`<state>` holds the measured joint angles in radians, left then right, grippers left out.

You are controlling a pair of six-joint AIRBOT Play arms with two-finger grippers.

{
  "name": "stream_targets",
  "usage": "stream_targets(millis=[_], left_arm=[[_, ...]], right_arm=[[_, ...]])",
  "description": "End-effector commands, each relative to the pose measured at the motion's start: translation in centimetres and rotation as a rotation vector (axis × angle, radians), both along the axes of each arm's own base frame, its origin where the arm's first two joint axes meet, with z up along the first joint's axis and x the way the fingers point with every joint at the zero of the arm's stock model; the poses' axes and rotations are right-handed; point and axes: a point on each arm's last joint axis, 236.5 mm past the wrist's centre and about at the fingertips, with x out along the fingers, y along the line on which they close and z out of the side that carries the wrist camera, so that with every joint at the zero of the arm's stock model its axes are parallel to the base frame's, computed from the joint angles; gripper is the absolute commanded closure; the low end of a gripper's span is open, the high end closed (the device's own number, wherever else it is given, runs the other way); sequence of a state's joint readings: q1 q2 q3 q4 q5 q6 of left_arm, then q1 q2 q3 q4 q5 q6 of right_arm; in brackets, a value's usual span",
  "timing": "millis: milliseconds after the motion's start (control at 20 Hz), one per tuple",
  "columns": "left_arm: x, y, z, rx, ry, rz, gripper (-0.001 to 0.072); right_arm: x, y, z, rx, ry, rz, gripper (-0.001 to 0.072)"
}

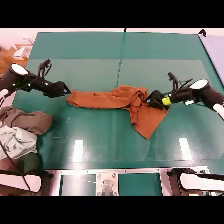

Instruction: Fold the shirts.

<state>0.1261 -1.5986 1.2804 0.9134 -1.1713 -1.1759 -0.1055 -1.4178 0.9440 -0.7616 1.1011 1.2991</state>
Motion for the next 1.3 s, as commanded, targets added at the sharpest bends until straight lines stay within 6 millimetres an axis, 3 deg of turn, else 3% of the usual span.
stream_targets(millis=[0, 100, 250, 350, 500, 650, 750, 900, 950, 1000, 1050, 1150, 1250], left_arm=[[-1.3, -0.7, -0.7, -0.048, 0.068, -0.017, 0.0169], [-1.7, -1.6, -0.8, -0.099, 0.087, -0.001, 0.0169], [-1.4, -2.0, -1.1, -0.126, 0.078, 0.029, 0.0169], [-1.2, -2.9, -1.2, -0.178, 0.081, 0.041, 0.0169], [-2.8, -3.7, -2.0, -0.219, 0.156, 0.003, 0.0169], [-1.6, -3.8, -1.7, -0.237, 0.123, 0.043, 0.0169], [-1.4, -4.2, -1.4, -0.253, 0.119, 0.049, 0.0170], [-2.2, -5.3, -2.1, -0.212, 0.126, -0.005, 0.0170], [-2.3, -6.0, -2.3, -0.197, 0.118, -0.021, 0.0208], [-1.8, -6.3, -2.4, -0.182, 0.096, -0.023, 0.0469], [-1.3, -6.4, -2.5, -0.172, 0.068, -0.022, 0.0676], [-0.3, -6.3, -1.8, -0.176, 0.034, -0.007, 0.0682], [0.3, -6.3, 0.8, -0.190, 0.001, -0.051, 0.0682]], right_arm=[[-0.7, 2.3, -1.9, 0.004, 0.000, -0.024, 0.0259], [0.3, 3.7, -1.3, 0.015, -0.041, -0.035, 0.0260], [2.0, 4.2, -0.4, 0.006, -0.099, -0.049, 0.0267], [2.8, 4.1, 0.2, 0.003, -0.125, -0.061, 0.0348], [3.0, 4.3, 0.5, 0.013, -0.130, -0.064, 0.0359], [3.2, 4.7, 0.4, 0.016, -0.134, -0.070, 0.0373], [3.2, 4.9, 0.1, 0.013, -0.132, -0.066, 0.0626], [3.5, 4.8, 0.1, 0.008, -0.141, -0.076, 0.0693], [3.5, 4.8, 0.1, 0.008, -0.141, -0.076, 0.0695], [3.5, 4.8, 0.1, 0.007, -0.141, -0.075, 0.0695], [3.5, 4.8, 0.1, 0.007, -0.141, -0.075, 0.0695], [3.6, 4.6, 0.5, 0.013, -0.144, -0.066, 0.0695], [3.9, 4.3, 2.7, 0.033, -0.179, -0.030, 0.0696]])
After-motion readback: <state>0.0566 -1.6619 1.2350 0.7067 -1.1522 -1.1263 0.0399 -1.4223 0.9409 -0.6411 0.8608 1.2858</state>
